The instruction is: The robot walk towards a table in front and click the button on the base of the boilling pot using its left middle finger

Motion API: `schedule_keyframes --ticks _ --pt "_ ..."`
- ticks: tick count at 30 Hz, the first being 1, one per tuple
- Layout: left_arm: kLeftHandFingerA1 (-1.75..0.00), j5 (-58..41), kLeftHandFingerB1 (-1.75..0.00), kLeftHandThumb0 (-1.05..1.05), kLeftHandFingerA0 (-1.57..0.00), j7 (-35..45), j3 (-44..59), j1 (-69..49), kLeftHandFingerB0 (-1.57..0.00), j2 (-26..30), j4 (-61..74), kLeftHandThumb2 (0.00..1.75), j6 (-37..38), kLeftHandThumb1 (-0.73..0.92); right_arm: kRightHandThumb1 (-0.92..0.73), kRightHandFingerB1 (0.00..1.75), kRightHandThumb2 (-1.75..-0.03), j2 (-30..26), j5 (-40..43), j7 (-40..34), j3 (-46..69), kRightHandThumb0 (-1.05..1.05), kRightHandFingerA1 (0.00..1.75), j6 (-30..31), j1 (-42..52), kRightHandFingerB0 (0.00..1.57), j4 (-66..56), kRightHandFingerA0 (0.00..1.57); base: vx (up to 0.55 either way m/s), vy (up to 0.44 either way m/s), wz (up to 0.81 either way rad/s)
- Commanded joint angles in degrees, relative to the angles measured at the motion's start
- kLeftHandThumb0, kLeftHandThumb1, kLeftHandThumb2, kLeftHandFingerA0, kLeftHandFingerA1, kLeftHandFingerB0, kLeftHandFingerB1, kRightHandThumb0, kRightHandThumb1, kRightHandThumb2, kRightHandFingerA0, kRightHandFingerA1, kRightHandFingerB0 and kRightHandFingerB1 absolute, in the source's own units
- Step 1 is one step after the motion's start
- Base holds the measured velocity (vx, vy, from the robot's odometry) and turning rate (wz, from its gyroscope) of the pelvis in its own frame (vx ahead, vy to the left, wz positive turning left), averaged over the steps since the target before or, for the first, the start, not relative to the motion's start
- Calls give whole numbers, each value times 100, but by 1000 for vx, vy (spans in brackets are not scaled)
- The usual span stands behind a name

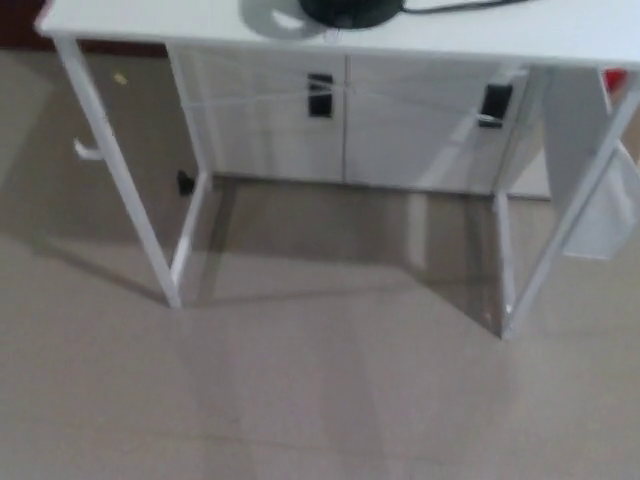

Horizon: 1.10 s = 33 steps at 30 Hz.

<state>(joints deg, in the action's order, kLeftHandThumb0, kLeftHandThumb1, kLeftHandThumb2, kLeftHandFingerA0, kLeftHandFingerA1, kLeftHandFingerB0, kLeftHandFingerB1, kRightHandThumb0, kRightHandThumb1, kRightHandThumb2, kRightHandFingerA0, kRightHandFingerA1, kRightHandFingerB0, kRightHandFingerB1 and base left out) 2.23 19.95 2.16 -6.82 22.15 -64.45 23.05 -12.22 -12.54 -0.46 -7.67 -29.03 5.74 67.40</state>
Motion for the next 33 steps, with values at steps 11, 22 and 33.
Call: schedule_keyframes --ticks 11,22,33 --pt "-46 114 -38 -33 -72 -131 -55 -105 -55 35 91 56 -234 53 -58 39 -58 -57 -97 -29 -30 -32 44 17 120 43 23 59 213 27 -8" --pt "-46 82 -38 -33 -70 -48 -70 -138 -54 38 11 56 -239 52 -46 50 -77 -46 -143 -56 -69 -40 54 27 137 37 109 50 232 81 5" --pt "-46 135 -38 -35 -72 -86 -115 -127 -56 45 67 56 -258 51 -47 50 -77 -68 -166 -16 -108 -41 55 58 105 38 76 51 236 -116 3"
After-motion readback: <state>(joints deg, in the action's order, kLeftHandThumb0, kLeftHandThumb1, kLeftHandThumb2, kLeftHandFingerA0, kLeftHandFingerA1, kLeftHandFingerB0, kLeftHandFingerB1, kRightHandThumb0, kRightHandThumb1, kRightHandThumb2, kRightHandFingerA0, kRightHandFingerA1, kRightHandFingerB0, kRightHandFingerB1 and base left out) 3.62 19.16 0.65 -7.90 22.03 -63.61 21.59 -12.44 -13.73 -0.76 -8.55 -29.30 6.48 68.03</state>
